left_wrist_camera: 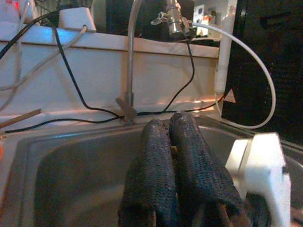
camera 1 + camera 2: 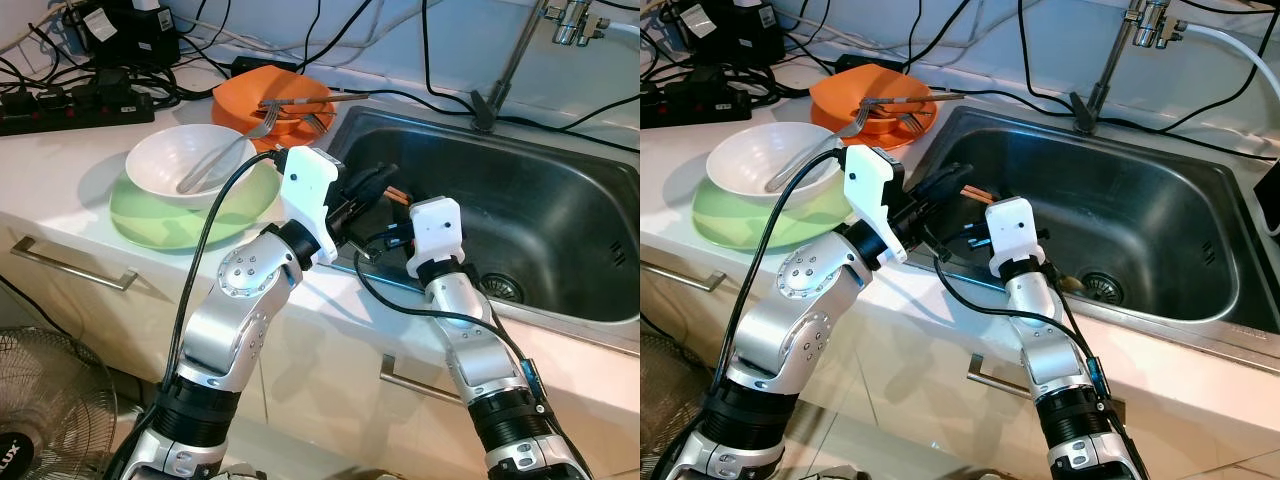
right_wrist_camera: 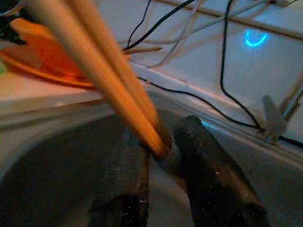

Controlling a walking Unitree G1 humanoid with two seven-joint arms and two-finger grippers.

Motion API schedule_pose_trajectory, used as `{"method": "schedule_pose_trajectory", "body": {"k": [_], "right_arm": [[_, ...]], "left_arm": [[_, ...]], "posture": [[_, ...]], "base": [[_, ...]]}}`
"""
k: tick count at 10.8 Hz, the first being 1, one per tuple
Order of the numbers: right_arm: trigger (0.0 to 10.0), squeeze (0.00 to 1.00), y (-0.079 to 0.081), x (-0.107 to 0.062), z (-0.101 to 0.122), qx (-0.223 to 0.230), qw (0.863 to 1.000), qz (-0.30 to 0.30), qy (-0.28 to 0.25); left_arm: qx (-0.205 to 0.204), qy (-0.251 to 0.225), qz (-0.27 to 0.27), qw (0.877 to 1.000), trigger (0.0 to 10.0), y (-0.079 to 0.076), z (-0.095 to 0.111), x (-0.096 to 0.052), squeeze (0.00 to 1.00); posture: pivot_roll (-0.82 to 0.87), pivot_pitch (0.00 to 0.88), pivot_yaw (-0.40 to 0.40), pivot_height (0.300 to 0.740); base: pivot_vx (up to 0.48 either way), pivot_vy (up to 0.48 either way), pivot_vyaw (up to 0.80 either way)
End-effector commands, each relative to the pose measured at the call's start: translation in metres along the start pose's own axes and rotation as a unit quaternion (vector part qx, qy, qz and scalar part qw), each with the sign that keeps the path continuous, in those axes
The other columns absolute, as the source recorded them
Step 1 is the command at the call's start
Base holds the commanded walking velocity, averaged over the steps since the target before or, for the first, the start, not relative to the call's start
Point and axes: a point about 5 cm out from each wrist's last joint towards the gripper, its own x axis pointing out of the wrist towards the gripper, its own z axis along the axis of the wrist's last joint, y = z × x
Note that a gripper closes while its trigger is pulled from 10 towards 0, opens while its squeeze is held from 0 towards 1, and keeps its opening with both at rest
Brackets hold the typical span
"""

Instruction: Kitchen organization

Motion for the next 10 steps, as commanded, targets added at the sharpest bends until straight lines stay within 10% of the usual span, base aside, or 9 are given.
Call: {"method": "schedule_pose_trajectory", "body": {"k": [1, 7, 8, 9, 10], "right_arm": [[0.0, 0.00, -0.008, 0.003, 0.005, 0.005, 1.000, -0.014, -0.012], [0.0, 0.00, -0.009, 0.004, 0.003, 0.004, 1.000, -0.020, -0.010], [0.0, 0.00, -0.011, 0.005, 0.003, 0.003, 1.000, -0.023, -0.008], [9.3, 0.00, -0.017, 0.007, 0.000, 0.004, 0.999, -0.034, 0.002], [10.0, 0.00, -0.020, 0.008, -0.001, 0.007, 0.999, -0.041, 0.009]], "left_arm": [[-0.002, 0.002, 0.002, 1.000, 10.0, 0.002, 0.000, -0.001, 0.97], [-0.064, -0.057, 0.051, 0.995, 10.0, 0.018, 0.015, -0.003, 1.00], [-0.040, -0.036, 0.073, 0.996, 10.0, 0.024, 0.007, -0.006, 0.00], [-0.020, -0.009, 0.097, 0.995, 10.0, 0.030, -0.003, -0.011, 0.00], [-0.016, 0.001, 0.105, 0.994, 10.0, 0.032, -0.007, -0.012, 0.00]], "posture": [[0.07, 0.034, -0.054, 0.740], [0.07, 0.035, -0.056, 0.740], [0.07, 0.035, -0.057, 0.740], [0.07, 0.035, -0.057, 0.740], [0.07, 0.036, -0.058, 0.740]], "base": [[0.000, 0.000, 0.00], [0.000, 0.000, 0.00], [0.000, 0.000, 0.00], [0.000, 0.000, 0.00], [0.000, 0.000, 0.00]]}}
